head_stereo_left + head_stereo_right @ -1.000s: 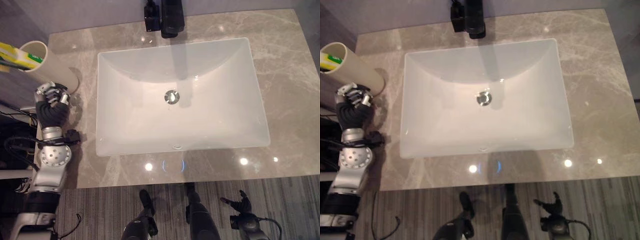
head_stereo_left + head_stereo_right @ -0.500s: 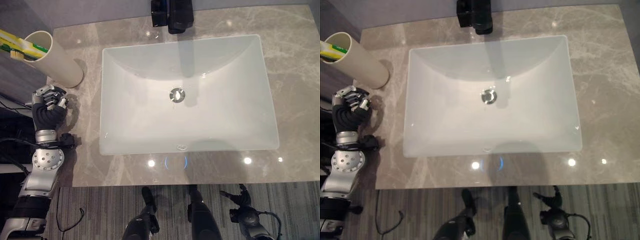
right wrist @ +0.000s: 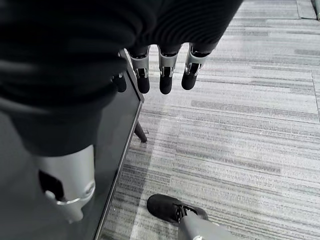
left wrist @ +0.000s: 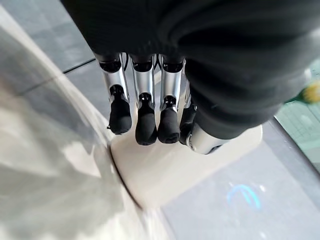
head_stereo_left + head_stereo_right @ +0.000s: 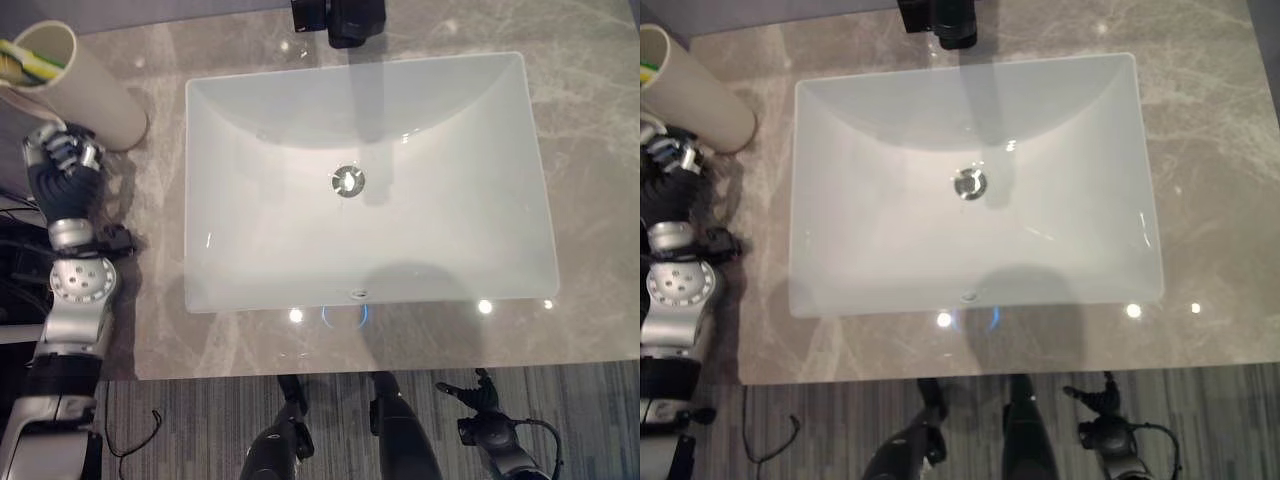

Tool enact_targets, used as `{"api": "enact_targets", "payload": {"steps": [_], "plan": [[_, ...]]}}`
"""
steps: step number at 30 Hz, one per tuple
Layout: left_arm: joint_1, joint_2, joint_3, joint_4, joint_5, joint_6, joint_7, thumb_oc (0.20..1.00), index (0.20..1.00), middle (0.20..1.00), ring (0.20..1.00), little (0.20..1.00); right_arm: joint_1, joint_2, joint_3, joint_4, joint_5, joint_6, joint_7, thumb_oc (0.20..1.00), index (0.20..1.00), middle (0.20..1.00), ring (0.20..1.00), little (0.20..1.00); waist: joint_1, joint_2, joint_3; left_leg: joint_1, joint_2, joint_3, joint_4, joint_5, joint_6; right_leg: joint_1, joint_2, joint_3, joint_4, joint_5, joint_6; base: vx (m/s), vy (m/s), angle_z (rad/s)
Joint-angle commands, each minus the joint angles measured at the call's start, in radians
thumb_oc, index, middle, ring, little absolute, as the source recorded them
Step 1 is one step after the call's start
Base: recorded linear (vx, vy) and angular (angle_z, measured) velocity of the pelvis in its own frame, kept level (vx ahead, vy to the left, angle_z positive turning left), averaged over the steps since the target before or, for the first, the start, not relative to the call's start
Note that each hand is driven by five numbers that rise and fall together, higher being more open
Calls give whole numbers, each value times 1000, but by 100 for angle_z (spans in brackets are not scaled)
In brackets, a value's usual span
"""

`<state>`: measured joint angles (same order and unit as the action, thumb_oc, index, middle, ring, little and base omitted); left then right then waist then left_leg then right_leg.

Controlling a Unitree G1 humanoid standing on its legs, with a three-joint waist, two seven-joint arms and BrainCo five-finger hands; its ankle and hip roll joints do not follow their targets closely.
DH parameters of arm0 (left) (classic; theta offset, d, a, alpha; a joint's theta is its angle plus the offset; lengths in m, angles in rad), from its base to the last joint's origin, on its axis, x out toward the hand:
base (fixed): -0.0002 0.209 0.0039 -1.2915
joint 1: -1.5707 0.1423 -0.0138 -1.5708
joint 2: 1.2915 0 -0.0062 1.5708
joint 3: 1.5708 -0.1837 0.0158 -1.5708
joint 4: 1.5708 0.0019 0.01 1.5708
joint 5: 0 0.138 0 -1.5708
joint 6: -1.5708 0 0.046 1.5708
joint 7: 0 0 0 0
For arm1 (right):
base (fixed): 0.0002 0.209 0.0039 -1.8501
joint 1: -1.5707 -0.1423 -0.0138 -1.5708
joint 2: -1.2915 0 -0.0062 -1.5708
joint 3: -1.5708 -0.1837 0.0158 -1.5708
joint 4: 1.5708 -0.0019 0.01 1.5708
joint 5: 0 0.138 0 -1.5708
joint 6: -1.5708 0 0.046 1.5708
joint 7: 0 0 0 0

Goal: Put brush and paste in cup on sink, flatten towel.

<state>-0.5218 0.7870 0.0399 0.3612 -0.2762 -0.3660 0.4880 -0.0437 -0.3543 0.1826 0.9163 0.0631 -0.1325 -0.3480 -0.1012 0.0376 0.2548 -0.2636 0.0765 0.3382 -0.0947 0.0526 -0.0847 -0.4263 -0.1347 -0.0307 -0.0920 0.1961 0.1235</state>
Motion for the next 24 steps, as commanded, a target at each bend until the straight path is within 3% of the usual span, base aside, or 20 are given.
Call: {"api": "enact_targets", "payload": {"steps": [1, 12, 17, 18, 24], "plan": [[-62, 47, -48, 114, -16, -1, 43, 200, 200, 200, 200, 200, -9, -23, 24, -16, -5, -10, -19, 1000, 1000, 1000, 1000, 1000, -31, -1, 13, 12, 32, -15, 7, 47, -70, 30, -60, -5, 5, 23, 81, 18, -24, -5], [-121, 92, -96, 138, -40, -5, 26, 200, 200, 200, 200, 200, -6, -21, 38, -17, -2, -11, -19, 1000, 1000, 1000, 1000, 1000, -38, -4, 14, 21, 36, -12, 7, 44, -72, 33, -53, -4, 5, 20, 80, 1, -2, 0], [-31, 89, -64, 89, -90, -14, -38, 200, 200, 200, 200, 200, -18, -26, 27, -6, 1, -8, -15, 1000, 1000, 1000, 1000, 1000, -24, 2, 18, 30, 32, -8, 7, 37, -71, 38, -54, -3, 5, 19, 80, 0, 0, 0], [3, 107, -61, 78, -136, -15, -96, 200, 200, 200, 200, 200, -16, -31, 19, -8, 2, -3, -7, 1000, 1000, 1000, 1000, 1000, -19, 6, 20, 30, 32, -4, 7, 39, -71, 38, -54, -4, 5, 20, 81, 12, 29, -3], [43, 136, -42, 107, -162, 0, -139, 200, 200, 200, 200, 200, -3, -41, -2, -21, 2, -1, 2, 1000, 1000, 1000, 1000, 1000, -18, 14, 25, 31, 30, -3, 7, 40, -72, 38, -57, -7, 5, 23, 83, 8, 9, -5]]}}
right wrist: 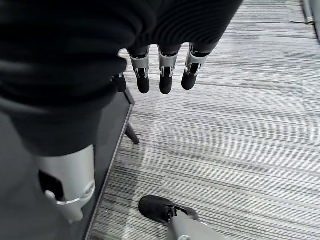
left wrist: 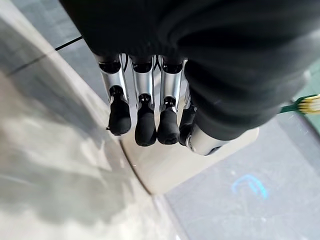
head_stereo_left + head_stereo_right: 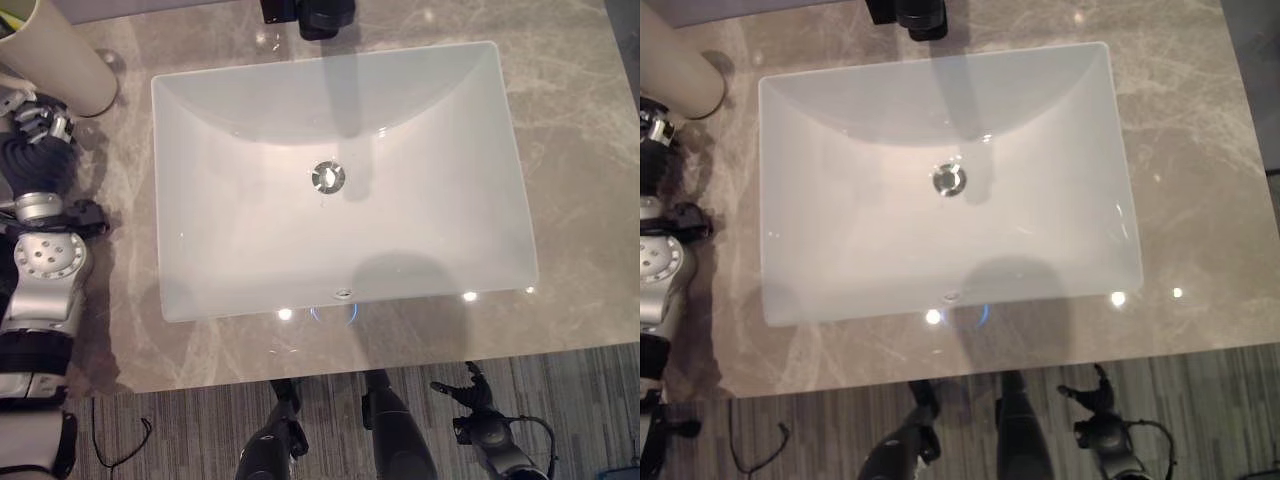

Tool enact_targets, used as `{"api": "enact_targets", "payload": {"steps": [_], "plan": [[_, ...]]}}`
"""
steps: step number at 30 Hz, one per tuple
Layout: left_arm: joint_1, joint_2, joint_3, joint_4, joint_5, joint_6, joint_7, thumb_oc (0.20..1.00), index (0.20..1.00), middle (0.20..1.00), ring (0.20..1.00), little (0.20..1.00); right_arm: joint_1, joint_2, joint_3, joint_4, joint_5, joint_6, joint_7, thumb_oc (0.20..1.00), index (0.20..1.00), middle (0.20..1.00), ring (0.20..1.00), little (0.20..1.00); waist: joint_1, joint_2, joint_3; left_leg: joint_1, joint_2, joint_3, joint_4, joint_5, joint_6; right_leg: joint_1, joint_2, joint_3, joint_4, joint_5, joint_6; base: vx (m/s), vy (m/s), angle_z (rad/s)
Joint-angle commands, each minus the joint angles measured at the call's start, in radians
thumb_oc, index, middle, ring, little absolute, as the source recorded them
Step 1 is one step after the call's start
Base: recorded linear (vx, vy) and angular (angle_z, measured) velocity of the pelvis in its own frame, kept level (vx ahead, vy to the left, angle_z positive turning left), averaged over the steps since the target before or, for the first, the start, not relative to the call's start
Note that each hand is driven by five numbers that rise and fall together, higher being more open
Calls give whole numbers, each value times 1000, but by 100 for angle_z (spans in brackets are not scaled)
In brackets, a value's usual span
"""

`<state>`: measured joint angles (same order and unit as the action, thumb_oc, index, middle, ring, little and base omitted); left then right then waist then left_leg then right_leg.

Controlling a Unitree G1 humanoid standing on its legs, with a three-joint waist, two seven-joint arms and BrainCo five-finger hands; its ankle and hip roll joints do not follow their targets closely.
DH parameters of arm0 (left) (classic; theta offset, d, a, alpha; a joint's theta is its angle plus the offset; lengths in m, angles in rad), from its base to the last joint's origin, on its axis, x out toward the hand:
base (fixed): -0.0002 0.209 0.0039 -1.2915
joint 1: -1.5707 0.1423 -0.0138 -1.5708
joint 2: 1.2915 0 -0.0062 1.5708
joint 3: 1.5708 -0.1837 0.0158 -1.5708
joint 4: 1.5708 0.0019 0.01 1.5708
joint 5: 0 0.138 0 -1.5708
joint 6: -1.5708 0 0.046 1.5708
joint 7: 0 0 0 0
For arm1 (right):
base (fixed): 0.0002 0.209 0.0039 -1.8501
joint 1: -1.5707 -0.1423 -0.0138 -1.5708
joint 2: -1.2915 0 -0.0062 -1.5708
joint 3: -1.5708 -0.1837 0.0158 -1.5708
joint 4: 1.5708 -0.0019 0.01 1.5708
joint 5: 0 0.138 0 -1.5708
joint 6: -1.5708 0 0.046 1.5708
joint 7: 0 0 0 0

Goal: Put brush and paste in cup on sink, flatten towel.

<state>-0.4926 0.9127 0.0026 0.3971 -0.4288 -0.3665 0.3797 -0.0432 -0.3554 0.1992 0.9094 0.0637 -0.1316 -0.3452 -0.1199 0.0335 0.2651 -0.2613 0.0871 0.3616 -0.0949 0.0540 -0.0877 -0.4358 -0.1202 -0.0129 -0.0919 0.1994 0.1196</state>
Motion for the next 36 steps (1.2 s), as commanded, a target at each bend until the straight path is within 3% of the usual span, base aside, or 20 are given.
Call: {"api": "enact_targets", "payload": {"steps": [1, 16, 27, 36], "plan": [[14, 16, -6, 81, -11, 4, -35, 200, 200, 200, 200, 200, 0, -41, -21, -12, 1, -2, 1, 1000, 1000, 1000, 1000, 1000, 1, 21, 14, 28, 18, -26, 8, 39, -69, 48, -72, -25, 5, 20, 86, 0, 0, 0], [-154, 117, -107, 304, -94, 41, -120, 200, 200, 200, 200, 200, 3, -76, -42, -47, 32, -14, 13, 1000, 1000, 1000, 1000, 1000, -17, 35, 20, 16, 13, -19, 8, 39, -72, 29, -73, -15, 5, 28, 94, 3, 1, -1], [-356, 166, -234, 455, -5, 68, -92, 200, 200, 200, 200, 200, 25, -75, -21, -53, 34, -25, 19, 1000, 1000, 1000, 1000, 1000, -36, 26, 20, -3, 17, -16, 8, 41, -74, 6, -68, -7, 5, 33, 97, 0, 0, 0], [-454, 143, -317, 447, 45, 59, -51, 200, 200, 200, 200, 200, 34, -75, -9, -63, 38, -33, 16, 1000, 1000, 1000, 1000, 1000, -48, 16, 16, -16, 21, -22, 8, 42, -74, -9, -64, 2, 5, 37, 99, 1, 0, 1]]}}
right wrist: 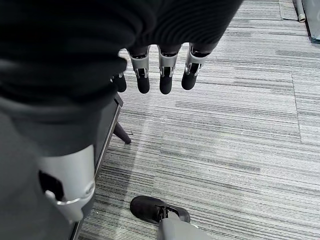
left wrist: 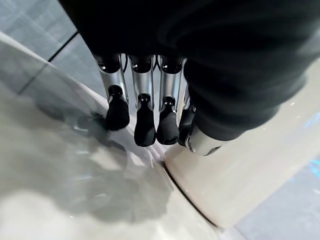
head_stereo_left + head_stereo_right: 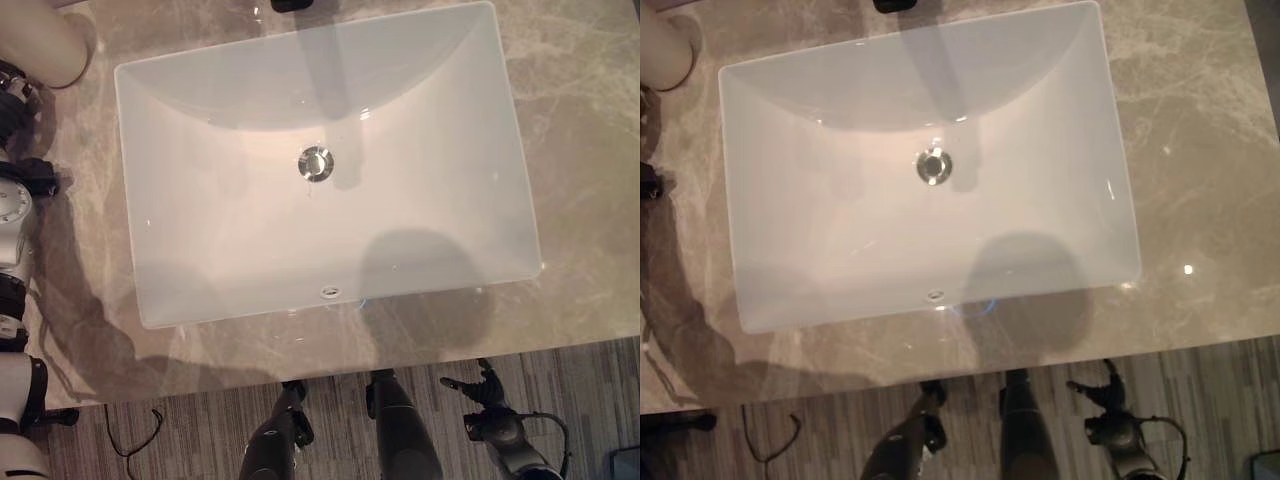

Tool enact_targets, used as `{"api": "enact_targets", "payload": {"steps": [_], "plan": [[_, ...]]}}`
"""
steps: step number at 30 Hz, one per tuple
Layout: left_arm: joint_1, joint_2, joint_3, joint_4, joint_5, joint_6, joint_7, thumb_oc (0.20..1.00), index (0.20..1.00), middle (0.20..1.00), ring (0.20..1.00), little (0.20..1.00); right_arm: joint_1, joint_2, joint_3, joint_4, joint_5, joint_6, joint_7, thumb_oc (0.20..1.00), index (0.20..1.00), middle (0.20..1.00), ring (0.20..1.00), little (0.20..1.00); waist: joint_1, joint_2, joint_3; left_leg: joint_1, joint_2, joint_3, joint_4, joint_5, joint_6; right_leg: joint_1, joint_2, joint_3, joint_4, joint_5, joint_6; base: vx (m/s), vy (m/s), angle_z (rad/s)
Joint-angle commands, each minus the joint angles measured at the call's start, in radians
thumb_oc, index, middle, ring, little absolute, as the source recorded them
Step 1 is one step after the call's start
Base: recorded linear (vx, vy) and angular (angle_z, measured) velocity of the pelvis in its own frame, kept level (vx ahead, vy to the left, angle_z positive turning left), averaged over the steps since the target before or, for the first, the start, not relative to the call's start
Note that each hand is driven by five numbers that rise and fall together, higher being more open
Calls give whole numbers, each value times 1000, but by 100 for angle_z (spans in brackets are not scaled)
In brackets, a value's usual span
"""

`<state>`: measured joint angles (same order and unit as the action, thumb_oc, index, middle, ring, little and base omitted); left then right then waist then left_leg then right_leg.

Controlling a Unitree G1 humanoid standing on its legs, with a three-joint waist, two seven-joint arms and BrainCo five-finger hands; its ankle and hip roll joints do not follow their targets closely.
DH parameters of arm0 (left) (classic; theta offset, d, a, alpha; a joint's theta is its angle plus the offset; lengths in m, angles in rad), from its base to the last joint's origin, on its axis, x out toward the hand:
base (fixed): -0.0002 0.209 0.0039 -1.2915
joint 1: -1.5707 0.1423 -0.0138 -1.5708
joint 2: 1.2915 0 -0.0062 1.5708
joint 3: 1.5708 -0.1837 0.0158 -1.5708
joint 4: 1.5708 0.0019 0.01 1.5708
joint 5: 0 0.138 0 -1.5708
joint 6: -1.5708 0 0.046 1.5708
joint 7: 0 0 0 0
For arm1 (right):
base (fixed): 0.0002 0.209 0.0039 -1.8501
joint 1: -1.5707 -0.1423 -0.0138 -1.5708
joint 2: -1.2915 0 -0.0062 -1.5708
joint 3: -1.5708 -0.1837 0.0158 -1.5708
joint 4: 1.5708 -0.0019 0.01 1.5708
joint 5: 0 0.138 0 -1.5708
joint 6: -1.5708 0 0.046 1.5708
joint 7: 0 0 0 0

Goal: Put brush and paste in cup on sink, flatten towel.

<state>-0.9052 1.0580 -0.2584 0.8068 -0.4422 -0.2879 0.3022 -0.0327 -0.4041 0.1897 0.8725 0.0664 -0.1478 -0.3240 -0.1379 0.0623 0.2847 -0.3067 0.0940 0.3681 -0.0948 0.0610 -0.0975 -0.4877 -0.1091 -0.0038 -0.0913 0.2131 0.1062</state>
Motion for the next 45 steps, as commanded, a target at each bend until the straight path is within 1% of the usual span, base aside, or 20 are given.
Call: {"api": "enact_targets", "payload": {"steps": [1, 6, 13, 18, 22, 24, 27, 33, 39, 42, 45], "plan": [[-48, -9, -58, 26, 58, -24, 35, 200, 200, 200, 200, 200, 22, -26, 3, -32, 38, -21, -7, 1000, 1000, 1000, 1000, 1000, -31, -14, -5, 29, 13, -29, 8, 34, -64, 41, -74, -2, 4, 25, 111, 0, 0, 0], [-87, -49, -96, -7, 60, -28, 34, 200, 200, 200, 200, 200, 25, -29, 19, -58, 35, -23, 2, 1000, 1000, 1000, 1000, 1000, -39, -22, -7, 32, 16, -30, 8, 32, -63, 37, -66, 14, 4, 24, 109, 3, 5, -3], [-95, -45, -99, 0, 71, -27, 37, 200, 200, 200, 200, 200, 31, -33, 25, -88, 31, -27, 13, 1000, 1000, 1000, 1000, 1000, -45, -29, -6, 37, 23, -23, 8, 34, -64, 29, -53, 45, 4, 30, 105, 0, 8, -9], [-111, -51, -109, 11, 92, -29, 51, 200, 200, 200, 200, 200, 29, -35, 40, -59, 25, -27, 16, 1000, 1000, 1000, 1000, 1000, -52, -40, -7, 24, 32, -30, 8, 44, -65, 13, -35, 68, 4, 36, 99, -21, -12, -15], [-119, -68, -111, 40, 105, -23, 65, 200, 200, 200, 200, 200, 28, -38, 42, -45, 24, -26, 12, 1000, 1000, 1000, 1000, 1000, -54, -42, -11, 15, 33, -35, 8, 47, -65, 4, -31, 68, 4, 35, 97, -14, -11, -6], [-120, -57, -117, 85, 154, 3, 78, 200, 200, 200, 200, 200, 28, -37, 46, -36, 20, -25, 11, 1000, 1000, 1000, 1000, 1000, -53, -45, -12, 16, 32, -33, 8, 46, -63, 2, -28, 71, 4, 40, 97, -6, 1, -2], [-107, -47, -104, 102, 159, 10, 78, 200, 200, 200, 200, 200, 33, -40, 44, -41, 17, -24, 12, 1000, 1000, 1000, 1000, 1000, -49, -47, -13, 16, 34, -31, 8, 47, -62, 3, -27, 74, 4, 41, 96, 1, -5, -5], [-31, 3, -24, 155, 140, 19, 80, 200, 200, 200, 200, 200, 38, -43, 47, -43, 20, -29, 20, 1000, 1000, 1000, 1000, 1000, -35, -51, -12, 11, 29, -40, 8, 48, -57, -4, -23, 78, 4, 42, 93, 17, 5, -6], [-32, 33, 8, 193, 131, 26, 98, 200, 200, 200, 200, 200, 33, -47, 53, -28, 24, -27, 27, 1000, 1000, 1000, 1000, 1000, -31, -51, -15, -2, 22, -60, 8, 44, -54, -12, -22, 80, 4, 41, 92, 12, 5, -2], [-37, 37, 7, 189, 127, 27, 105, 200, 200, 200, 200, 200, 33, -52, 63, -35, 23, -27, 32, 1000, 1000, 1000, 1000, 1000, -25, -59, -19, -3, 24, -64, 8, 42, -51, -14, -12, 89, 4, 42, 92, 23, 0, -1], [-75, 31, -18, 200, 126, 32, 111, 200, 200, 200, 200, 200, 42, -62, 64, -24, 26, -26, 39, 1000, 1000, 1000, 1000, 1000, -23, -64, -22, 3, 28, -76, 8, 43, -49, -7, -9, 90, 4, 40, 90, 32, 8, -3]]}}
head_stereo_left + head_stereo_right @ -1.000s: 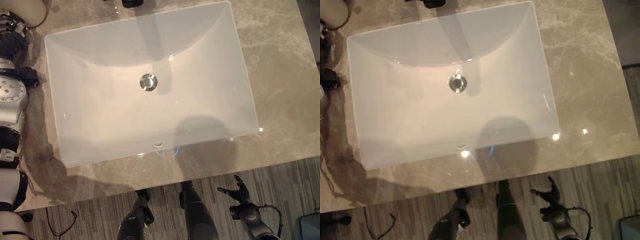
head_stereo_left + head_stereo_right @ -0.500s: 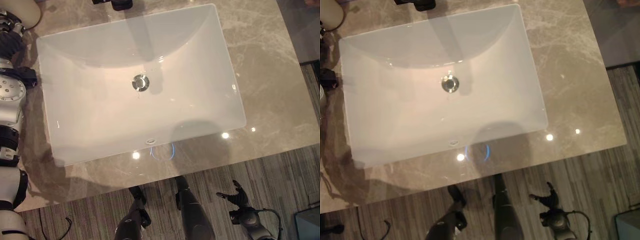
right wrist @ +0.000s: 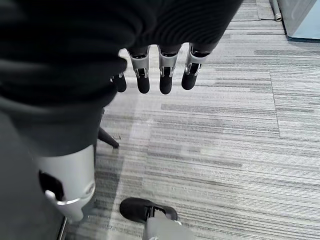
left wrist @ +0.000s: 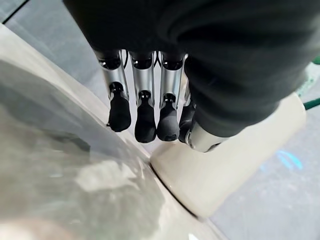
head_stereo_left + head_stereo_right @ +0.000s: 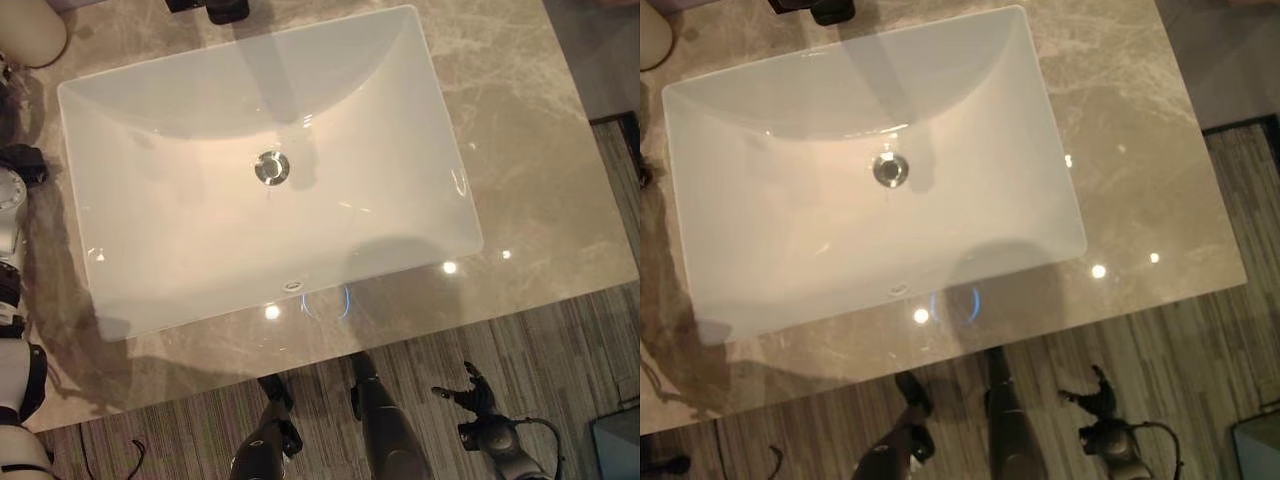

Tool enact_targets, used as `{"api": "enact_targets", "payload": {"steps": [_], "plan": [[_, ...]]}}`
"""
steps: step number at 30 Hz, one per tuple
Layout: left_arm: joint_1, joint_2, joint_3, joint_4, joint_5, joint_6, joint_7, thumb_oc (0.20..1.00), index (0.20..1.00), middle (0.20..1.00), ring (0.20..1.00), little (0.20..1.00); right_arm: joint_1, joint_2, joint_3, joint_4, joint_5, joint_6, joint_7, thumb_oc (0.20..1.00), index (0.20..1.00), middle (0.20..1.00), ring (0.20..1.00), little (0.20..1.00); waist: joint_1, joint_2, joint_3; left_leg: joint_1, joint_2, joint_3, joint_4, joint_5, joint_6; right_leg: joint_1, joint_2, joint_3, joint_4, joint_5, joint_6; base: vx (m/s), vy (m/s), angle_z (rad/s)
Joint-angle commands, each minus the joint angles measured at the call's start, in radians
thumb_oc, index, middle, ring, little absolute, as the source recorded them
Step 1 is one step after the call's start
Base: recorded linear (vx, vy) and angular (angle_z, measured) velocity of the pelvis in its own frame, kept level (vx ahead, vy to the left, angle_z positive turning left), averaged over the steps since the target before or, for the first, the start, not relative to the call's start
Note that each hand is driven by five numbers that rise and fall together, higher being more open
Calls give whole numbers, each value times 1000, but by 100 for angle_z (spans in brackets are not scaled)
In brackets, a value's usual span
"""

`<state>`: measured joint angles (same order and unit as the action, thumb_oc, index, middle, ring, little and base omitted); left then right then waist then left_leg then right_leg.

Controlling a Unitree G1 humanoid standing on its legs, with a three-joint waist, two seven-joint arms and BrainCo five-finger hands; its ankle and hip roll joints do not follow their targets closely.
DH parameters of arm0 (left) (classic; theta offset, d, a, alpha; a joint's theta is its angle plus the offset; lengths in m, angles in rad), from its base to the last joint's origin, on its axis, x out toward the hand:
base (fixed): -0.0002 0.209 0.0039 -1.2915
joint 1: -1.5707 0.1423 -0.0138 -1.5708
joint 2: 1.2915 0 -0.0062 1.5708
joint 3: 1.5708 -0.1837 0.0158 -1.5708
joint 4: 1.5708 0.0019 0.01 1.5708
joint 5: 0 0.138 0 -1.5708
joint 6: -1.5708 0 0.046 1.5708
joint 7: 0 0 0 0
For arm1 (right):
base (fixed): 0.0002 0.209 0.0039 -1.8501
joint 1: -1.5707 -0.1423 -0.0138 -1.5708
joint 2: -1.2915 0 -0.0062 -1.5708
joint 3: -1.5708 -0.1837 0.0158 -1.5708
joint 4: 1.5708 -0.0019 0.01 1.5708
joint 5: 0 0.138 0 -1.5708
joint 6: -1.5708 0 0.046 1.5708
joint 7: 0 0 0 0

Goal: Put brush and paste in cup on sink, flatten towel.

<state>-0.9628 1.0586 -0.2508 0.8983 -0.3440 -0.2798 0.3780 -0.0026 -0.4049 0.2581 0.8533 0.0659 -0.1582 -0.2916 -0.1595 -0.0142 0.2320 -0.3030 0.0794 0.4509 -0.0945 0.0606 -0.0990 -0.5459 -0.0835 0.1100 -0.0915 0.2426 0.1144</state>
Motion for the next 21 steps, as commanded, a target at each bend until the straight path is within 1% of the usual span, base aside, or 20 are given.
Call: {"api": "enact_targets", "payload": {"steps": [1, 6, 12, 14, 17, 19, 21], "plan": [[-60, 23, -44, 126, 24, 30, 48, 200, 200, 200, 200, 200, 13, -68, -9, -3, 35, -16, 8, 1000, 1000, 1000, 1000, 1000, -4, 12, 29, -3, 40, -164, 7, 42, -46, 50, -36, -26, 4, 7, 83, 0, 0, 0], [-146, 21, -92, 163, 36, 41, 70, 200, 200, 200, 200, 200, 26, -67, -18, 11, 59, -17, 17, 1000, 1000, 1000, 1000, 1000, -10, 3, 29, -13, 36, -168, 7, 37, -43, 40, -36, -21, 4, 11, 88, 2, 6, 0], [-264, 14, -188, 202, 100, 62, 90, 200, 200, 200, 200, 200, 71, -64, -11, 19, 60, -20, 32, 1000, 1000, 1000, 1000, 1000, -17, -2, 25, -28, 30, -180, 7, 35, -37, 28, -35, -16, 4, 15, 91, 2, 5, 0], [-272, 11, -193, 200, 104, 62, 94, 200, 200, 200, 200, 200, 77, -63, -12, 21, 61, -21, 34, 1000, 1000, 1000, 1000, 1000, -17, -2, 24, -31, 29, -182, 7, 36, -37, 26, -35, -18, 4, 14, 92, 0, 0, 0], [-309, -8, -233, 183, 124, 57, 98, 200, 200, 200, 200, 200, 87, -63, 2, 18, 56, -24, 42, 1000, 1000, 1000, 1000, 1000, -19, -1, 23, -41, 27, -193, 7, 39, -37, 21, -37, -16, 4, 16, 93, 0, 0, 0], [-310, -8, -234, 183, 123, 57, 98, 200, 200, 200, 200, 200, 87, -62, 2, 18, 56, -24, 42, 1000, 1000, 1000, 1000, 1000, -19, -1, 22, -41, 27, -193, 7, 39, -37, 20, -37, -16, 4, 16, 93, 0, 0, 0], [-319, -36, -249, 164, 127, 47, 93, 200, 200, 200, 200, 200, 101, -71, 5, -9, 53, -27, 52, 1000, 1000, 1000, 1000, 1000, -24, -1, 17, -48, 25, -203, 7, 38, -36, 18, -39, -15, 4, 14, 92, 0, 0, 0]]}}
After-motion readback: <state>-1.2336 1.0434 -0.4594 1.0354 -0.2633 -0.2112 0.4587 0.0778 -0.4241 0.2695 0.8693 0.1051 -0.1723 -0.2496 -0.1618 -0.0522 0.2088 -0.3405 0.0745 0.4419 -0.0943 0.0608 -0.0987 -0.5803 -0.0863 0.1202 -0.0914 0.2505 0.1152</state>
